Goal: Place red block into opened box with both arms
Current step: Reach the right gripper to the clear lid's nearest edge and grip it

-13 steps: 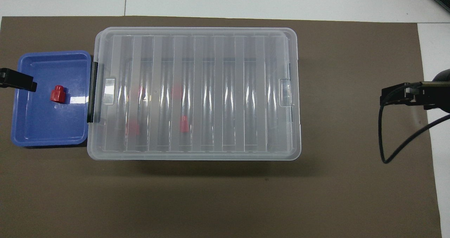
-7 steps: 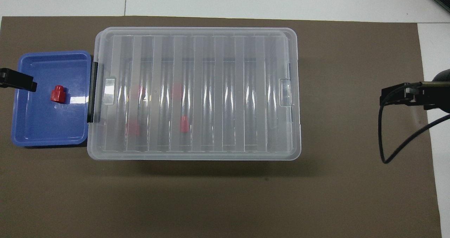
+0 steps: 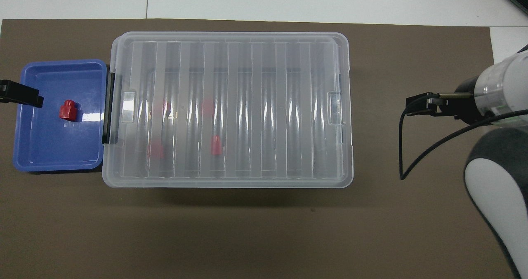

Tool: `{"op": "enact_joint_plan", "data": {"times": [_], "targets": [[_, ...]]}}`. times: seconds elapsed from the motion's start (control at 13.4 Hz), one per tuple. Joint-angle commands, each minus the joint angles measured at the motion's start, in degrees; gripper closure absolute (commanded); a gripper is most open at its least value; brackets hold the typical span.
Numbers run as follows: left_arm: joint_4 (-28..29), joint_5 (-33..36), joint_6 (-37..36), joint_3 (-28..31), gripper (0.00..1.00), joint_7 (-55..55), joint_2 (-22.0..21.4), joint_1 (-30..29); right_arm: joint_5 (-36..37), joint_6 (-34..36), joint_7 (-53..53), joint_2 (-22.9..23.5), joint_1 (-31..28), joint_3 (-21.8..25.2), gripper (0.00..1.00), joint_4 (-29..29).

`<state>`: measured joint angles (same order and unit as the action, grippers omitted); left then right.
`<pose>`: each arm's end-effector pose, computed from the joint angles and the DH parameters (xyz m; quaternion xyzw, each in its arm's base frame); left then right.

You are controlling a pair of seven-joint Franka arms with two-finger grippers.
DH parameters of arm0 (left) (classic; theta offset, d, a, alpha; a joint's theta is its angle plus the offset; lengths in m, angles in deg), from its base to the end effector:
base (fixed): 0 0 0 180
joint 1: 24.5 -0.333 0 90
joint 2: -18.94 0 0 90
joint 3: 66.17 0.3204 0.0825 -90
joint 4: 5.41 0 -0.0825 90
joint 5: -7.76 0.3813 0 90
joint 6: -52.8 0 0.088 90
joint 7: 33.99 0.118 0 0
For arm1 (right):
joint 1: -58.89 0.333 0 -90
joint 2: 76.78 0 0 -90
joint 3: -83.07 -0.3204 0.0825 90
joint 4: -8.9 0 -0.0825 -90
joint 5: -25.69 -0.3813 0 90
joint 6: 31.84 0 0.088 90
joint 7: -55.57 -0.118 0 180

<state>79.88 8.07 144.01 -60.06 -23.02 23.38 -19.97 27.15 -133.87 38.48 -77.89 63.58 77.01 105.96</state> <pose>0.5787 0.0141 0.6149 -0.9965 0.0821 -0.0123 0.0082 0.5546 0.1033 0.5894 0.9971 -0.0532 0.0547 0.0005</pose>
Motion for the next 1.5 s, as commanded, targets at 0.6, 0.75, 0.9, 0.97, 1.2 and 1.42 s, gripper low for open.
{"op": "enact_joint_plan", "data": {"times": [0.6,0.75,0.9,0.97,1.2,1.42], "targets": [[1.72,-0.66,0.28,0.30,0.00,-0.60,-1.63,0.21,-0.49,-14.77,-4.98,4.89,5.15,-0.18,0.01,8.48],[1.72,-0.66,0.28,0.30,0.00,-0.60,-1.63,0.21,-0.49,-17.05,-4.98,5.23,5.68,-0.18,0.01,10.16],[1.72,-0.66,0.28,0.30,0.00,-0.60,-1.63,0.21,-0.40,-18.82,-4.89,5.50,5.85,-0.18,0.01,11.48],[1.72,-0.66,0.28,0.30,0.00,-0.60,-1.63,0.21,-0.40,-18.56,-4.72,5.50,6.03,-0.18,0.01,11.66],[1.72,-0.66,0.28,0.30,0.00,-0.60,-1.63,0.21,0.03,-16.37,-3.92,5.15,6.03,-0.18,0.01,11.57],[1.72,-0.66,0.28,0.30,0.00,-0.60,-1.63,0.21,0.30,-13.91,-3.22,4.71,5.94,-0.09,0.01,11.57]]}}
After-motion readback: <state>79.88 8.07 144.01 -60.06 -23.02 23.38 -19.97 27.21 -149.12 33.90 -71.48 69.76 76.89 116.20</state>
